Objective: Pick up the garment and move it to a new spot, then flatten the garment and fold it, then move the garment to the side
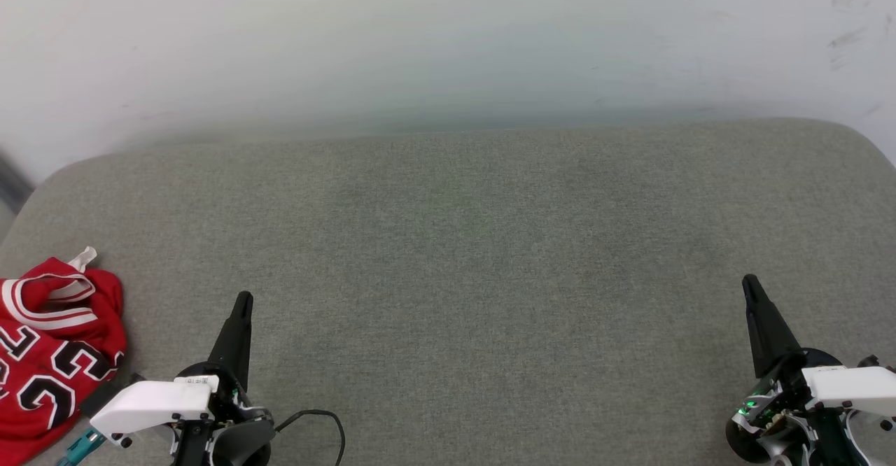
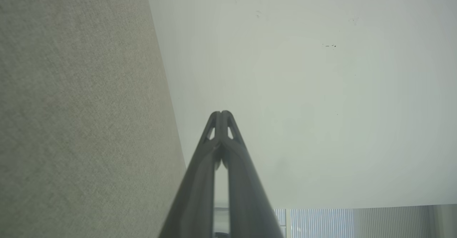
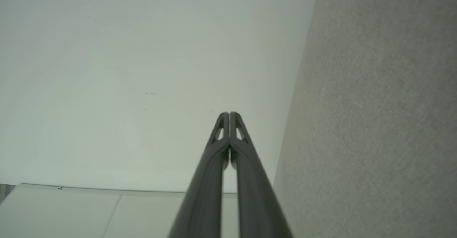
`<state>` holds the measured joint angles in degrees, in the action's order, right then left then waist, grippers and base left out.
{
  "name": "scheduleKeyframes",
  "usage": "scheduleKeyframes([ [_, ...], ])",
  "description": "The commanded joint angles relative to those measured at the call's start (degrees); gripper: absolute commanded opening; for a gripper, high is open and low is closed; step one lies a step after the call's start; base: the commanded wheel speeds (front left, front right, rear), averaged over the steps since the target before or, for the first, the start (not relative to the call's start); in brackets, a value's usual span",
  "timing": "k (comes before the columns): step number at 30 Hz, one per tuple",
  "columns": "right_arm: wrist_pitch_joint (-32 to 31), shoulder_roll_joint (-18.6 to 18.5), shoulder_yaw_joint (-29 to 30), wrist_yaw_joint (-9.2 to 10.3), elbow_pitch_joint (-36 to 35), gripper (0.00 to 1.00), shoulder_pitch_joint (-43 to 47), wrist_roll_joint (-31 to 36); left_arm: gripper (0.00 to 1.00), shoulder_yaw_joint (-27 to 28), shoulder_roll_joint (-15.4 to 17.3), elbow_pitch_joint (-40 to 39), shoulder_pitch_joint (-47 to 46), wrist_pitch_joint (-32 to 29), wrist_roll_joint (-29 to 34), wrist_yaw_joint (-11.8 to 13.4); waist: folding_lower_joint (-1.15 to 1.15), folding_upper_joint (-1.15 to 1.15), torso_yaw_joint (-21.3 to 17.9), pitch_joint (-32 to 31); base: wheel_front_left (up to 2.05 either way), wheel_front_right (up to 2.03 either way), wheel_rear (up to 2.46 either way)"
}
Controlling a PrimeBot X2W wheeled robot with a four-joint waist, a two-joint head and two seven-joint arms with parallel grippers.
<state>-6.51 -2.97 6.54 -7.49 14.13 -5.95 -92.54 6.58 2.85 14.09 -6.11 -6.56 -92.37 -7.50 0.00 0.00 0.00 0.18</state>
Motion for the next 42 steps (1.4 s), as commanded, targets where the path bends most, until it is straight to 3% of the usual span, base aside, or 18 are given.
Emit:
scheduleKeyframes([
  [1,0.05,0.21,-0.05,0.00,0.01,0.00,-0.68,0.30,0.00,0.05,-0.08,-0.04,-0.36,-0.08,-0.08,-0.15,0.00,0.00,0.00,0.00,0.00,0.00,0.00],
  [27,0.05,0.21,-0.05,0.00,0.01,0.00,-0.69,0.30,0.00,0.07,-0.08,-0.04,-0.36,-0.08,-0.07,-0.15,0.00,0.00,0.00,0.00,0.00,0.00,0.00],
  [28,0.00,0.00,0.00,0.00,0.00,1.00,0.00,0.00,1.00,-0.01,0.00,0.00,0.00,0.00,0.00,0.00,0.00,0.00,0.00,0.00,0.00,0.00,0.00],
  [42,2.87,0.04,-1.89,0.01,0.15,1.00,3.25,2.36,1.00,-1.31,-0.17,0.38,3.28,2.90,1.64,0.02,0.00,0.00,-0.09,-0.13,0.00,0.00,0.00],
])
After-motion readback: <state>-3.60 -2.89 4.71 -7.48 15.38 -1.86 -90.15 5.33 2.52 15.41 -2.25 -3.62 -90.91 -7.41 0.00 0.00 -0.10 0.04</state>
